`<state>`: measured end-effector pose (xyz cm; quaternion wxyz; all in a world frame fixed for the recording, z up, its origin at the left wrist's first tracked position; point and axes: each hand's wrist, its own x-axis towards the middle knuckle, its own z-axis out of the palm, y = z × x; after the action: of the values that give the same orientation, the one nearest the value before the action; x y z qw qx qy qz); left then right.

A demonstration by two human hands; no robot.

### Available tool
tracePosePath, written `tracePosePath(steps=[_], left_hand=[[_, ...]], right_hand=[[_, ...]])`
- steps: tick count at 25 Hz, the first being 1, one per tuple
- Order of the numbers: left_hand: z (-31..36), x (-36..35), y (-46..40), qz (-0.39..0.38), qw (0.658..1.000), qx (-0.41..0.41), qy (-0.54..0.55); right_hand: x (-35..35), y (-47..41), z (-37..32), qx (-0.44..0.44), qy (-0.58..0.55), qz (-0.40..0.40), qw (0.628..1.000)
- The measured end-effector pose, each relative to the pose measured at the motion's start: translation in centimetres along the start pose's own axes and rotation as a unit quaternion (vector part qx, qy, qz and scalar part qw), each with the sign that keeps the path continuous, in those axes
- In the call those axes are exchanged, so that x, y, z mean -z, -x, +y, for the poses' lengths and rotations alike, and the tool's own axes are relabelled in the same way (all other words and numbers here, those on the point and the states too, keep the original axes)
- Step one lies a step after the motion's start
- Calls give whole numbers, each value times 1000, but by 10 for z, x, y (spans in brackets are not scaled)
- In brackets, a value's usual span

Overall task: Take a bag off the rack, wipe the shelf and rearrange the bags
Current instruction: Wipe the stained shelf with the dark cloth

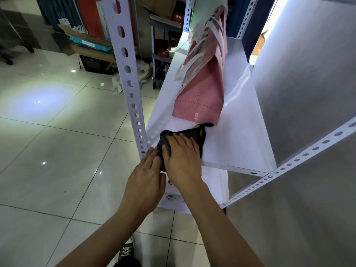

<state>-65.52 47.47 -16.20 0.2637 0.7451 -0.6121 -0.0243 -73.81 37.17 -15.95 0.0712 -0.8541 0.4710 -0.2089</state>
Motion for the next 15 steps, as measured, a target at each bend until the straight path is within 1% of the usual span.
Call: tracePosePath(steps=[2, 5, 7, 9, 12, 15], left_hand=[[2, 0, 0, -5, 1000, 5, 6], [4, 0, 1, -13, 1000, 25, -3], [3, 1, 1, -22, 999, 33, -11], [3, 1, 0, -24, 999, 37, -14], [4, -1, 1, -22, 999, 47, -12], [6, -3, 1, -23, 998, 50, -17]], right_hand=[[-2, -3, -2, -11, -13, -5, 1000], [5, 15, 9, -49, -4, 24, 998], [15, 30, 31, -88, 1, 43, 995], [29, 35, 65, -127, 23, 41, 991], [44, 13, 110, -183, 58, 31, 981], [55, -26, 140, -251, 38, 12, 967]])
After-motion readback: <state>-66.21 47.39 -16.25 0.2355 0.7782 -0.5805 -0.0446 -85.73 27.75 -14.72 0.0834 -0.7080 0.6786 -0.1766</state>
